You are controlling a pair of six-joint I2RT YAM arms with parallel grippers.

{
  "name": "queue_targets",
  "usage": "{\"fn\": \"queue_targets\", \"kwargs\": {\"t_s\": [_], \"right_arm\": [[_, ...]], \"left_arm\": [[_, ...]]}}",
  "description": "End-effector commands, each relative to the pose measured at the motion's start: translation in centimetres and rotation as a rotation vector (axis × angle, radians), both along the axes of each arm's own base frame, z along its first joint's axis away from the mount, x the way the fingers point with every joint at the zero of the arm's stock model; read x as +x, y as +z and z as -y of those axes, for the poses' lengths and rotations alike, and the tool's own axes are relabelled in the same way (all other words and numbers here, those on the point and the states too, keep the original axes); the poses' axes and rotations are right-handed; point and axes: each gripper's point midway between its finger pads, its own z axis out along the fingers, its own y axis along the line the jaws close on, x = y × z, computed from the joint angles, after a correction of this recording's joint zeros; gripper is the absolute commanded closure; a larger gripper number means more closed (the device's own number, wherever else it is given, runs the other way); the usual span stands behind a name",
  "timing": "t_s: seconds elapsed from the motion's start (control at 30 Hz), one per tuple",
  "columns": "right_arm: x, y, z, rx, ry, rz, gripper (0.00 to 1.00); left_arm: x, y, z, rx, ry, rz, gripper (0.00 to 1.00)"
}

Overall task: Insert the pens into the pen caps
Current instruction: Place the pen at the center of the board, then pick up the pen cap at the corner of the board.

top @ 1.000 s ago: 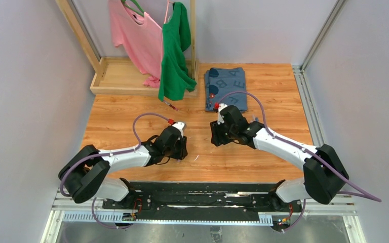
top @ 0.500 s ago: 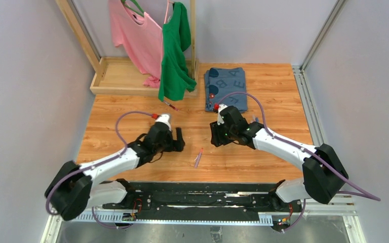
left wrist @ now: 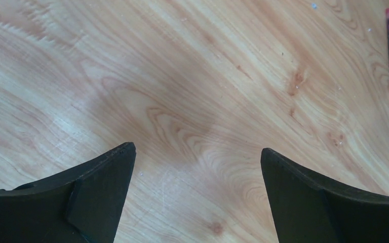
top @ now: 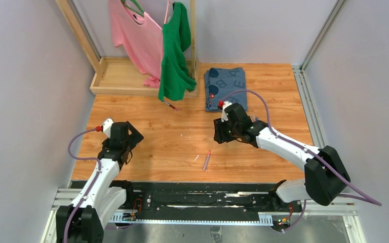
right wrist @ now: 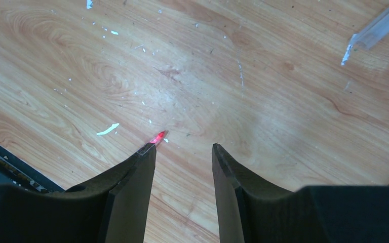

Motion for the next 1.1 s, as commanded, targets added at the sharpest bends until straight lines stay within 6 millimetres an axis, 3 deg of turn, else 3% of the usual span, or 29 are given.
{"fn": "queue_targets", "kwargs": {"t_s": [0.0, 0.23, 0.43, 0.57, 0.8, 0.93, 1.07], "right_arm": [[0.2, -0.1, 1.2, 0.009, -0.016, -0.006, 0.54], [-0.4, -2.5, 3.1, -0.002, -0.098, -0.088, 0.54], [-1.4, -4.5, 2.7, 0.016, -0.133, -0.185, 0.59], [-2.4, -5.6, 1.9, 0.055, -0.131, -0.252, 0.63], [-4.6, -6.1, 0.5, 0.105, -0.081, -0.299, 0.63], [-4.7, -5.9, 0.4, 0.112, -0.072, -0.289, 0.63], [-4.1, -4.9, 0.4, 0.104, -0.053, -0.249, 0.64]], "left_arm": [[0.0, 0.3, -0.8, 0.009, 0.044, -0.015, 0.02], [-1.8, -0.5, -2.3, 0.033, 0.156, -0.028, 0.01], [-5.1, 0.8, -6.1, 0.159, 0.376, -0.069, 0.02], [-6.3, 1.4, -7.0, 0.184, 0.442, -0.102, 0.02], [-9.2, 2.0, -9.3, 0.142, 0.637, -0.085, 0.02], [-10.9, 2.3, -11.2, 0.132, 0.765, -0.088, 0.02], [-13.1, 1.0, -12.7, 0.09, 0.903, -0.135, 0.01]]}}
